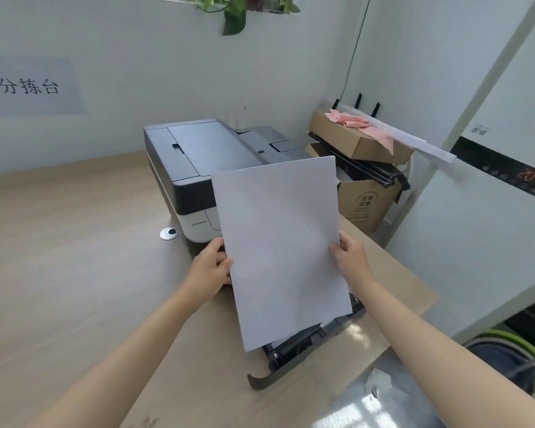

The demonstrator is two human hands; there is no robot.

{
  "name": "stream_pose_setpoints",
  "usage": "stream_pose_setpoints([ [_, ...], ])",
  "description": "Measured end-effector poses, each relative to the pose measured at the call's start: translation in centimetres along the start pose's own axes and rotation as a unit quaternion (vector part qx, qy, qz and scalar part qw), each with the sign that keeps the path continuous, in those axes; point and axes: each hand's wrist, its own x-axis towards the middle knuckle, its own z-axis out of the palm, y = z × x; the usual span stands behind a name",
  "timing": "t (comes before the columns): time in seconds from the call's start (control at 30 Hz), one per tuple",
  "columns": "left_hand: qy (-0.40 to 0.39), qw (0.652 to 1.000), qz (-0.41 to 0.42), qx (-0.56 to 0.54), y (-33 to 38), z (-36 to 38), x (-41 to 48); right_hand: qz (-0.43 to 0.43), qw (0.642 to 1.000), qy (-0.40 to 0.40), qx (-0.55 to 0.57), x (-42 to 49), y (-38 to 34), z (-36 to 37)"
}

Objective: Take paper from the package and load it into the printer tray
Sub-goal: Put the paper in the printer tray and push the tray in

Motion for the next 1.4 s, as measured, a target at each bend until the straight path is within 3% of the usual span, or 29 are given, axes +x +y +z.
stream_pose_setpoints([
  [0.13,-0.035,0.998,-0.040,0.026,0.1,4.0,0.6,0.061,0.996,0.047,-0.035,-0.6,1.7,-3.2],
  [0.27,-0.079,0.987,-0.141,0.001,-1.4,7.1,0.8,0.131,0.986,0.050,-0.089,-1.1,3.8,-5.0],
  [0.4,-0.105,0.960,-0.255,-0.041,-4.1,8.7,1.1,0.199,0.970,0.006,-0.143,-0.7,6.1,-5.3],
  [0.57,-0.070,0.931,-0.348,-0.083,-7.0,9.4,2.3,0.260,0.941,-0.057,-0.209,2.0,7.7,-4.1],
  [0.83,0.046,0.912,-0.387,-0.131,-9.0,10.8,4.7,0.307,0.911,-0.163,-0.223,8.5,10.1,-2.6],
  [1.03,0.117,0.893,-0.404,-0.163,-10.7,11.9,5.2,0.275,0.906,-0.244,-0.210,11.6,12.6,-1.7],
  [1.4,0.240,0.886,-0.371,-0.140,-11.1,13.2,6.8,0.205,0.930,-0.263,-0.155,14.2,13.9,0.1],
])
